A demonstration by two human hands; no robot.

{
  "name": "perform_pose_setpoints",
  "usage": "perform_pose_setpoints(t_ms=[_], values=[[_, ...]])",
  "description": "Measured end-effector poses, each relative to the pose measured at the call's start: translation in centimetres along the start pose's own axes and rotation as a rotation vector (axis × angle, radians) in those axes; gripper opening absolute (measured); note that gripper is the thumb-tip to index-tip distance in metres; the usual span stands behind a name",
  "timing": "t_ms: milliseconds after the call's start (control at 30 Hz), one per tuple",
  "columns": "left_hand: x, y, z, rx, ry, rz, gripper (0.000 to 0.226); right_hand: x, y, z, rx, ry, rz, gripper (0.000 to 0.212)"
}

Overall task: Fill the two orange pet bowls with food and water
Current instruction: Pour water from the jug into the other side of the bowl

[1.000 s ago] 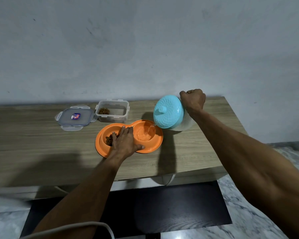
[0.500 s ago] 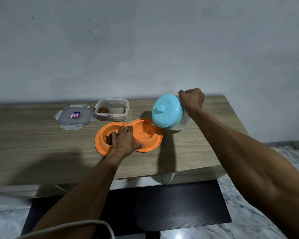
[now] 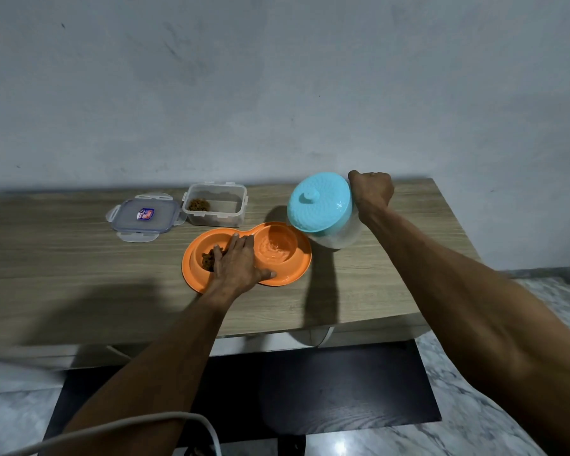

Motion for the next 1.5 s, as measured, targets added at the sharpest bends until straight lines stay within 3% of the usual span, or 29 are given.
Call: perform_pose_setpoints(t_ms=[300, 600, 833, 967, 1233, 1367, 1500], values=[[-0.3, -0.2, -0.3, -0.013, -0.005, 0.014, 0.101, 0.3, -0.9, 4.0, -0.25, -0.253, 0.053, 0.017], [-0.6, -0.3, -0.4, 0.0, -0.033, -0.005, 0.102, -0.3, -2.4, 6.6, -0.336, -0.407, 0.055, 0.006], [-0.6, -0.3, -0.5, 0.024, -0.054, -0.023, 0.102, -0.5, -3.3, 8.5, -0.37, -0.461, 0.075, 0.007], [-0.6, -0.2, -0.2, 0.014, -0.065, -0.018, 0.102, -0.1, -2.9, 8.5, -0.373, -0.485, 0.098, 0.018], [0.4, 0.8, -0.5, 0.032, 0.039, 0.069, 0.099, 1.9, -1.0, 11.5, -0.412, -0.394, 0.168, 0.052], [1.5, 1.6, -2.6, 0.097, 0.085, 0.178, 0.09, 2.2, 3.2, 12.5, -0.421, -0.253, 0.202, 0.049], [2.7, 2.8, -5.8, 0.179, 0.049, 0.246, 0.08, -1.0, 7.3, 12.8, -0.368, -0.144, 0.102, 0.044]])
Point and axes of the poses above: each hand's wrist, its own y-axis away from the middle knuckle, its own x-axis out of the back of the hand, z = x × y, the point moved 10 cm from there along -y, towards the middle knuckle, and after that the axes turned 1 degree about -y, right-handed, at the moved point
